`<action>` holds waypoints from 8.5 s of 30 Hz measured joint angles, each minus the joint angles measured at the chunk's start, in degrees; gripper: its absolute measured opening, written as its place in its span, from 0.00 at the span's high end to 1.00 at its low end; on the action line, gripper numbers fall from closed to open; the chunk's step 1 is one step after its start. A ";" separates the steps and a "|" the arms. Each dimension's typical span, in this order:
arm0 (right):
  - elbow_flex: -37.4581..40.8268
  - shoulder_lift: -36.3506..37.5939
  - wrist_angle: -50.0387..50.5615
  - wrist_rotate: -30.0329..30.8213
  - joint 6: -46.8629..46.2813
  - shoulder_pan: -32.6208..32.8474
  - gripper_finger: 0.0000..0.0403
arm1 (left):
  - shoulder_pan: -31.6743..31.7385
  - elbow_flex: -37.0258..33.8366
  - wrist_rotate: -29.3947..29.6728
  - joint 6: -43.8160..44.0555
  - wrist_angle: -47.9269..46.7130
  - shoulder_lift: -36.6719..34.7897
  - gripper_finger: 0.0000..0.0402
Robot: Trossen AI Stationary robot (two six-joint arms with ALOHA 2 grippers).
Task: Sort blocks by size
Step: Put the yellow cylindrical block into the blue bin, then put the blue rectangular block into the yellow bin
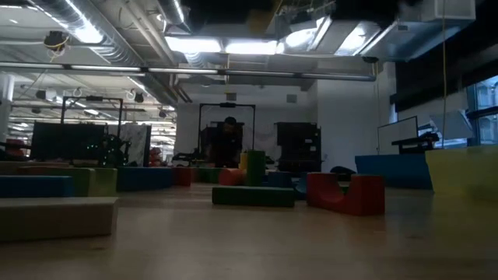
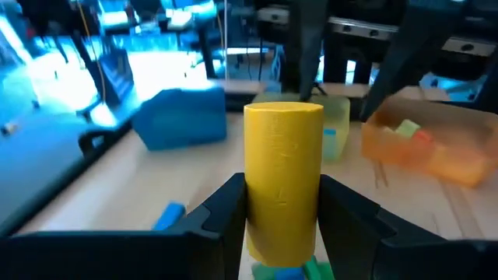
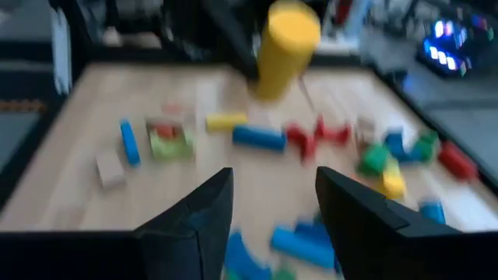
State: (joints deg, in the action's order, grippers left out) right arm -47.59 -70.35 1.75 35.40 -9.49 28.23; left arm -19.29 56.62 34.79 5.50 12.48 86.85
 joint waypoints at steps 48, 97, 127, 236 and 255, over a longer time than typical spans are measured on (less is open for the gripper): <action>-0.04 -0.96 -20.51 -25.24 20.62 -13.01 0.54 | 6.69 0.00 -16.39 -19.74 25.69 6.58 0.69; 0.00 0.35 29.54 4.51 18.78 -53.88 0.65 | 11.15 0.04 -13.62 -0.98 -7.26 6.51 0.41; -0.01 0.33 31.40 -15.55 16.80 -69.16 0.41 | 10.43 0.04 -14.55 6.70 -19.00 4.18 0.41; -0.04 0.21 0.29 -52.35 9.05 -31.24 0.40 | 11.41 0.07 -20.57 15.90 -0.10 5.19 0.86; -0.09 -2.27 -0.39 -50.29 7.25 -29.75 0.85 | 11.41 0.04 -20.68 11.87 4.57 8.40 0.86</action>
State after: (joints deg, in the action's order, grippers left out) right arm -47.68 -72.62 1.36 -14.89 -2.24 -1.52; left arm -7.88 56.66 14.11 17.38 17.05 95.25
